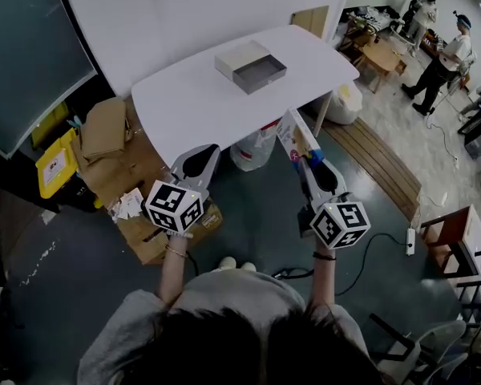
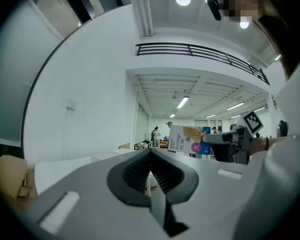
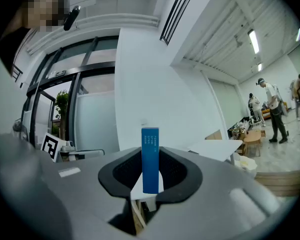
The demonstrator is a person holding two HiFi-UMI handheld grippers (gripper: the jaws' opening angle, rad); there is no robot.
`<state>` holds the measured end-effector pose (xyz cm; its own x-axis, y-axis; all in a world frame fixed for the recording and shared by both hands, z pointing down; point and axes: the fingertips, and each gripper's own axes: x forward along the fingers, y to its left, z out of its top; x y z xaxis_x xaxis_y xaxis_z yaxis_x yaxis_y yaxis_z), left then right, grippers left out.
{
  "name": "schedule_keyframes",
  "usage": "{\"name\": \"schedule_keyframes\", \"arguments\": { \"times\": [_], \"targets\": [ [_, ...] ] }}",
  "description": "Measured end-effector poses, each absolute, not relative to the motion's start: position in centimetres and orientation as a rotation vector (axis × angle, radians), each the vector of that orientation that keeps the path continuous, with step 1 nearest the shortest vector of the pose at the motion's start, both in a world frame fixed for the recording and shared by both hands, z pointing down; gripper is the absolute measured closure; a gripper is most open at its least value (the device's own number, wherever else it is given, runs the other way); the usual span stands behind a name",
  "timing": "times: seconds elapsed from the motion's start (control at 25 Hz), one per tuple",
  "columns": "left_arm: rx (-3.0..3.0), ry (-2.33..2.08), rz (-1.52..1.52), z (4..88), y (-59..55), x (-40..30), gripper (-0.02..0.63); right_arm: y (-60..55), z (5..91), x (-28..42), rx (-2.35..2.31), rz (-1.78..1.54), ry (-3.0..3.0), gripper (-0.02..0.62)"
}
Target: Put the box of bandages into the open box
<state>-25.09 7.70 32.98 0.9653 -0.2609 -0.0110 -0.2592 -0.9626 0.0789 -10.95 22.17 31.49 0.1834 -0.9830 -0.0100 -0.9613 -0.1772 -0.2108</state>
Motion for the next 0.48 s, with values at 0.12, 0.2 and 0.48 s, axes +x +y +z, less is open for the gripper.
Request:
{"name": "schedule_keyframes", "arguments": {
  "times": [0.12, 0.2, 0.48],
  "targets": [
    [3.037, -0.411, -0.035, 33.0, 8.0, -24.6, 0.613, 22.4, 31.5, -10.4, -2.265, -0.194, 1.912, 0.497],
    [3.041, -0.409, -0.03, 33.1, 8.3, -24.1, 0.612, 22.5, 31.7, -9.9, -2.262, -0.2, 1.927, 0.497],
    [3.02, -0.426, 0.023, 34.4, 8.5, -22.9, 0.612, 22.2, 32.5, -8.4, -2.232, -0.245, 1.922, 0.495]
  ]
}}
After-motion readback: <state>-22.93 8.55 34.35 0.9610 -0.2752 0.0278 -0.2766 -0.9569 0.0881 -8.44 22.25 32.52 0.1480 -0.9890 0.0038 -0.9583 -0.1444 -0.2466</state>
